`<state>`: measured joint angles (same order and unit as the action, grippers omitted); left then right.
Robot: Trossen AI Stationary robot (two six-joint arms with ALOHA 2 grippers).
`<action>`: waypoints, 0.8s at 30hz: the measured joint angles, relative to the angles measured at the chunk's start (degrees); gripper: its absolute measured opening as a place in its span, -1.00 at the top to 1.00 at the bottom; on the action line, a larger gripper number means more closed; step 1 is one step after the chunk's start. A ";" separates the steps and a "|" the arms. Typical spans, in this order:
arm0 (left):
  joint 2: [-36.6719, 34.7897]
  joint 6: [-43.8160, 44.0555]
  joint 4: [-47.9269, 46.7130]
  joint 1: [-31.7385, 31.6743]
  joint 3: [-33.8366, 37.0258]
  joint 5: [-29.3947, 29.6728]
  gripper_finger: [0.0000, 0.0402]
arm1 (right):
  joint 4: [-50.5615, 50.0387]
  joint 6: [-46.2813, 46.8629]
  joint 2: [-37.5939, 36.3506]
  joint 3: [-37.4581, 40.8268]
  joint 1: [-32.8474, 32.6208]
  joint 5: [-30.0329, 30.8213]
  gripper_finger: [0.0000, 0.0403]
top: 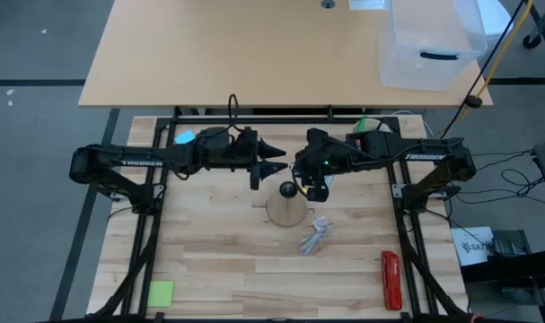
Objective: Screw lightbulb
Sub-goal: Insert the lightbulb into the lamp
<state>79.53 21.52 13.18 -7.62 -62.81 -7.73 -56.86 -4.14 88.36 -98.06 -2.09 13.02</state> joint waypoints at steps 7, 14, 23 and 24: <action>1.38 3.79 0.96 -0.33 -0.02 -1.13 -0.15 | 0.01 -0.78 0.02 0.00 0.05 0.89 0.28; 2.68 5.64 1.79 -0.26 -0.04 -1.13 -0.15 | -0.01 -0.74 0.49 -0.02 0.05 0.95 0.28; 3.42 6.47 1.96 -0.28 0.02 -1.29 -0.15 | 0.26 -1.75 2.08 -0.02 0.05 2.10 0.28; 3.39 6.47 1.98 -0.30 0.02 -1.29 -0.15 | 0.28 -2.00 2.24 -0.01 0.05 2.35 0.28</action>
<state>82.91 27.99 15.16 -7.91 -62.78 -9.02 -56.58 -6.14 90.60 -98.07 -2.04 15.37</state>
